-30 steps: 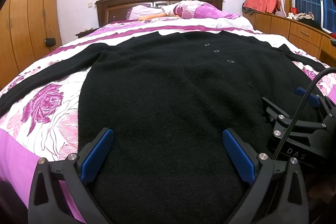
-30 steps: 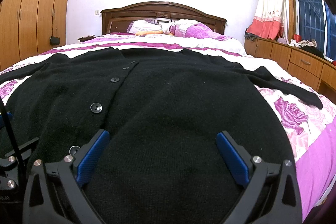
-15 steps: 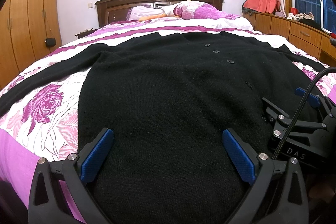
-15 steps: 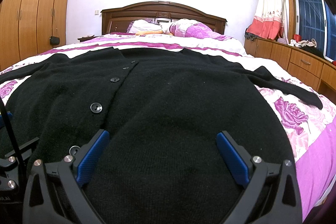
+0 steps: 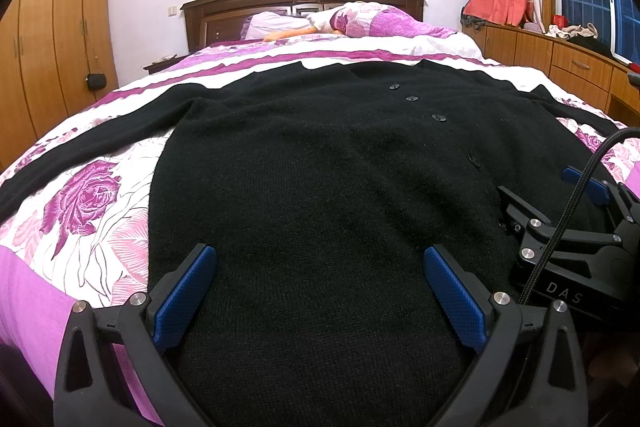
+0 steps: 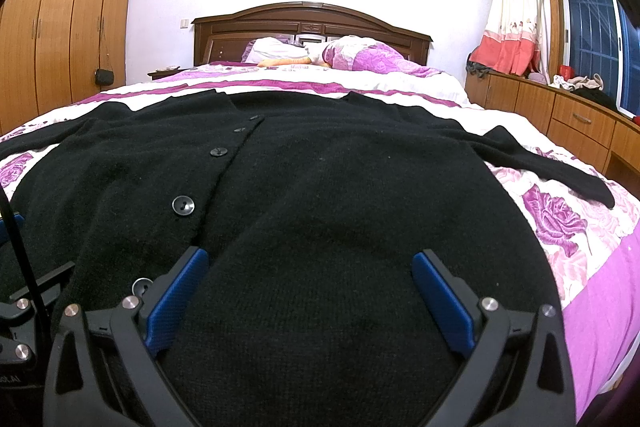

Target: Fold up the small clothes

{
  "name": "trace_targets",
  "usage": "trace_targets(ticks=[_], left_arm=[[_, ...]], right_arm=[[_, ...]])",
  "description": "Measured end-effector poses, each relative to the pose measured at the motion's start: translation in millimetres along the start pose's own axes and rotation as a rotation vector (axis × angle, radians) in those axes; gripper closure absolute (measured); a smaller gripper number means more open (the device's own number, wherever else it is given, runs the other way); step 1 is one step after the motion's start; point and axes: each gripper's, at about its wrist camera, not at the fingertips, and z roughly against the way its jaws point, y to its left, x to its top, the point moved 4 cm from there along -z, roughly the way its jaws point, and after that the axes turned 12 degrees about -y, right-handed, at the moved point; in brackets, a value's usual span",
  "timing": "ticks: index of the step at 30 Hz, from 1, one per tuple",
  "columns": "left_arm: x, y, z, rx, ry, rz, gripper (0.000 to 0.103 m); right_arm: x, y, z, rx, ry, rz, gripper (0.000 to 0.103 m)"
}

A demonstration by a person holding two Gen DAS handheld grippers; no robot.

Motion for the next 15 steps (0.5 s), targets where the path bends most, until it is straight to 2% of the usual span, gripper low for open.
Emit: trace_targets(ticks=[15], left_arm=[[0.1, -0.1, 0.2, -0.001, -0.005, 0.0, 0.008]], right_arm=[[0.0, 0.4, 0.2, 0.0, 0.001, 0.0, 0.0]])
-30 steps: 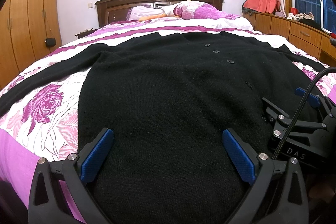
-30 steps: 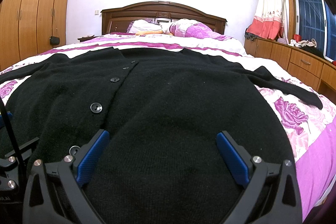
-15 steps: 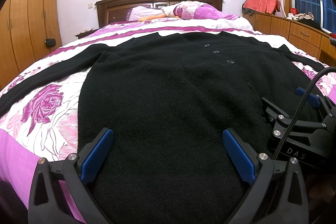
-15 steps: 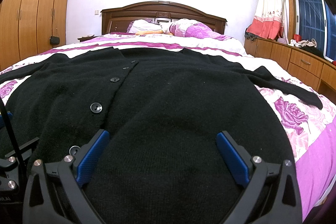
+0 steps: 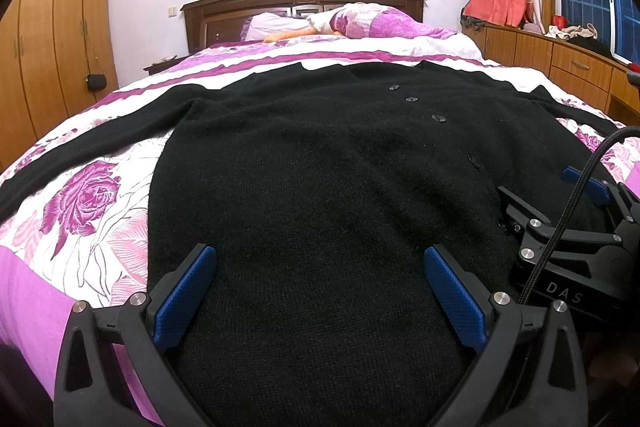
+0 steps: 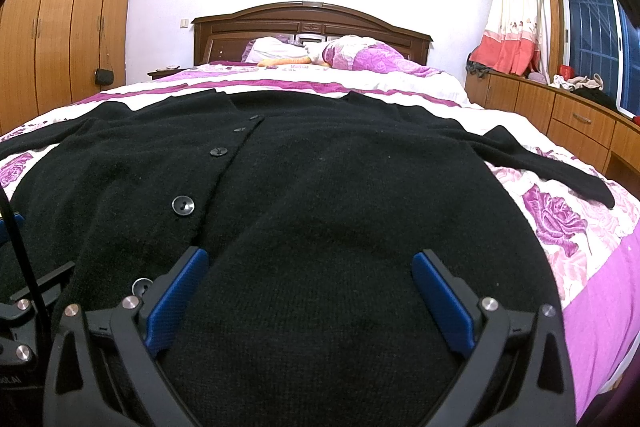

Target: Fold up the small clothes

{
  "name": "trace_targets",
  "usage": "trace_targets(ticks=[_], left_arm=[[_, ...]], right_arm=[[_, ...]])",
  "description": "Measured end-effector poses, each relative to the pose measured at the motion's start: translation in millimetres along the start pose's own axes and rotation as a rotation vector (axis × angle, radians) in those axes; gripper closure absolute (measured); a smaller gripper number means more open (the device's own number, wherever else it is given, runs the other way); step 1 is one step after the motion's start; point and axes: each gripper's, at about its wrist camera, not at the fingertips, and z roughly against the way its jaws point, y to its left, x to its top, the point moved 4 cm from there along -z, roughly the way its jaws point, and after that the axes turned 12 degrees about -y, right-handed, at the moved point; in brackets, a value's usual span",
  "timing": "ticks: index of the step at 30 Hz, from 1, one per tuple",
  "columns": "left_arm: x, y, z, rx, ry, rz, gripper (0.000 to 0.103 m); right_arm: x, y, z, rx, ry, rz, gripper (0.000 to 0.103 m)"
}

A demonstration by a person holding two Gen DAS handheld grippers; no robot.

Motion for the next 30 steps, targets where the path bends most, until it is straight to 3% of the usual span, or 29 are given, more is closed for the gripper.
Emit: trace_targets(ticks=[23, 27, 30], left_arm=[[0, 0, 0, -0.002, 0.002, 0.0, 0.008], [3, 5, 3, -0.035, 0.008, 0.029, 0.01], [11, 24, 8, -0.105, 0.033, 0.112, 0.02]], right_arm=[[-1, 0, 0, 0.0, 0.001, 0.0, 0.0], [-1, 0, -2, -0.001, 0.009, -0.001, 0.0], [2, 0, -3, 0.007, 0.019, 0.003, 0.0]])
